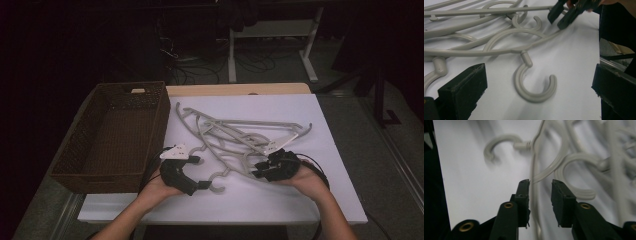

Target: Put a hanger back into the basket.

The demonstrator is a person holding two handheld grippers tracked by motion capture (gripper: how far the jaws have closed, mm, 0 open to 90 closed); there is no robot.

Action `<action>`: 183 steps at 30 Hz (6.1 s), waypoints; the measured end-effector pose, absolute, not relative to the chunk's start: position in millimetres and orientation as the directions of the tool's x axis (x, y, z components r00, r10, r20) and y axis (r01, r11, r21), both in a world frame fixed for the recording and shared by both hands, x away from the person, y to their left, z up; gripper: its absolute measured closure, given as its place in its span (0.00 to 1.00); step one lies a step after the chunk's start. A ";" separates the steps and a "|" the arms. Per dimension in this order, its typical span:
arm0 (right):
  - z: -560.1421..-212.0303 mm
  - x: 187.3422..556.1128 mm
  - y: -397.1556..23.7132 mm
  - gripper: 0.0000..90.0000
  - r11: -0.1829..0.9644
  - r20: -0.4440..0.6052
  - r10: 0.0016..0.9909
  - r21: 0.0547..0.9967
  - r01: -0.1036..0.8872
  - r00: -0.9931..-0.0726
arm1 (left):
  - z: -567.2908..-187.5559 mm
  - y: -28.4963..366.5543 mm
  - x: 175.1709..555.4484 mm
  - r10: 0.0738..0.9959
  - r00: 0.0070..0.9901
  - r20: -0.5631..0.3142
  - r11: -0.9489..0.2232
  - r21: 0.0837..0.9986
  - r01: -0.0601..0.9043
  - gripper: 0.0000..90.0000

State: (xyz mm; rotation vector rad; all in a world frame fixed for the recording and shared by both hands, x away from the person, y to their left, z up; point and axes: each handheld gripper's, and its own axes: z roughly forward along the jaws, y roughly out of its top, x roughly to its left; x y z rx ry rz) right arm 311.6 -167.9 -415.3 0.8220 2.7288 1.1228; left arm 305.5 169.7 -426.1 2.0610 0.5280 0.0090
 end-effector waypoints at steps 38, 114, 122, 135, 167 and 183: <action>-420.3 403.5 -88.5 0.89 0.623 -0.016 0.563 0.665 0.412 -0.826 | -427.4 170.6 306.7 0.381 0.900 -0.209 -0.422 0.827 0.371 0.00; -417.6 337.3 -219.9 0.73 0.392 0.092 0.791 0.683 0.616 -0.605 | -435.4 144.5 319.3 0.280 0.957 -0.081 -0.651 0.717 0.251 0.05; -416.1 336.5 -222.2 0.48 0.359 0.113 0.792 0.708 0.608 -0.600 | -440.3 127.1 328.3 0.189 0.981 -0.053 -0.762 0.622 0.180 0.23; -416.2 338.2 -221.4 0.39 0.344 0.117 0.796 0.720 0.603 -0.594 | -444.6 115.7 322.1 0.090 0.996 0.001 -0.843 0.533 0.075 0.65; -394.5 330.2 -225.3 0.32 0.321 0.090 0.797 0.774 0.545 -0.597 | -423.3 107.2 311.2 -0.037 0.998 0.046 -0.817 0.574 -0.057 0.92; -377.2 319.9 -234.0 0.30 0.304 0.075 0.799 0.806 0.508 -0.596 | -400.5 119.8 333.2 0.140 0.990 -0.002 -0.776 0.620 0.111 0.92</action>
